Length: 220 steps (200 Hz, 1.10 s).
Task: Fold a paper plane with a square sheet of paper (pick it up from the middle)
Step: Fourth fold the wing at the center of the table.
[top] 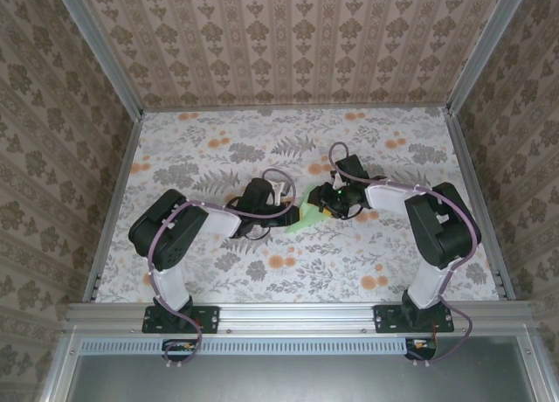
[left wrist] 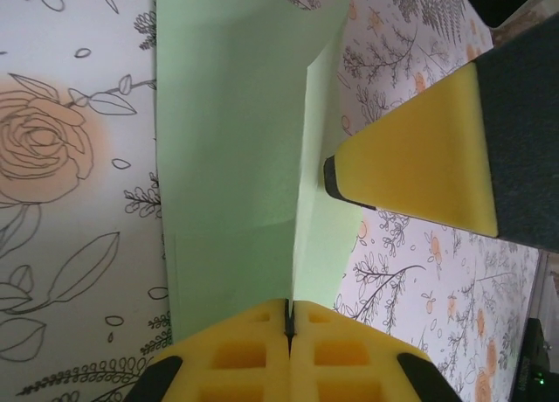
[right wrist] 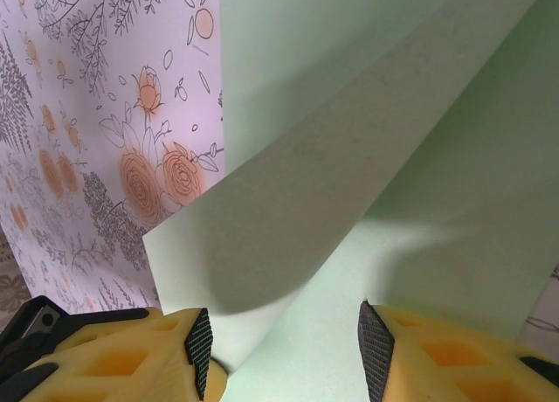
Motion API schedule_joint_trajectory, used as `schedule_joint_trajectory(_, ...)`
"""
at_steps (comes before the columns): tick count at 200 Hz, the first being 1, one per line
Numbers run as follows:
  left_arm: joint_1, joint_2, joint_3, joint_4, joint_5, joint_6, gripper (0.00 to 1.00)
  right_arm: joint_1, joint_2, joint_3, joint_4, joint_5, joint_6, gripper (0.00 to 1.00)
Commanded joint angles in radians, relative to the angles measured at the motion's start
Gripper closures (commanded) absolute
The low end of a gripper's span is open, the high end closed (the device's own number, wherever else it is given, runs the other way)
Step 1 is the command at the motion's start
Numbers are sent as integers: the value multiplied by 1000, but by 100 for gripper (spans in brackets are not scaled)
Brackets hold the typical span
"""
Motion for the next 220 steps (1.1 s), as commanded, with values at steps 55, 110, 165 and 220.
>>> schedule_joint_trajectory(55,11,2,3,11,54,-26,86,11,69,48,-58,28,9,49)
schedule_joint_trajectory(110,46,-93,-11,-96,29,28,68,25,93,71,-140,84,-8,47)
schedule_joint_trajectory(165,47,-198,-7,-238,-70,75,66,36,120,92,-205,141,-4,46)
schedule_joint_trajectory(220,-14,-162,81,-301,-19,131,77,43,162,107,-257,181,3,46)
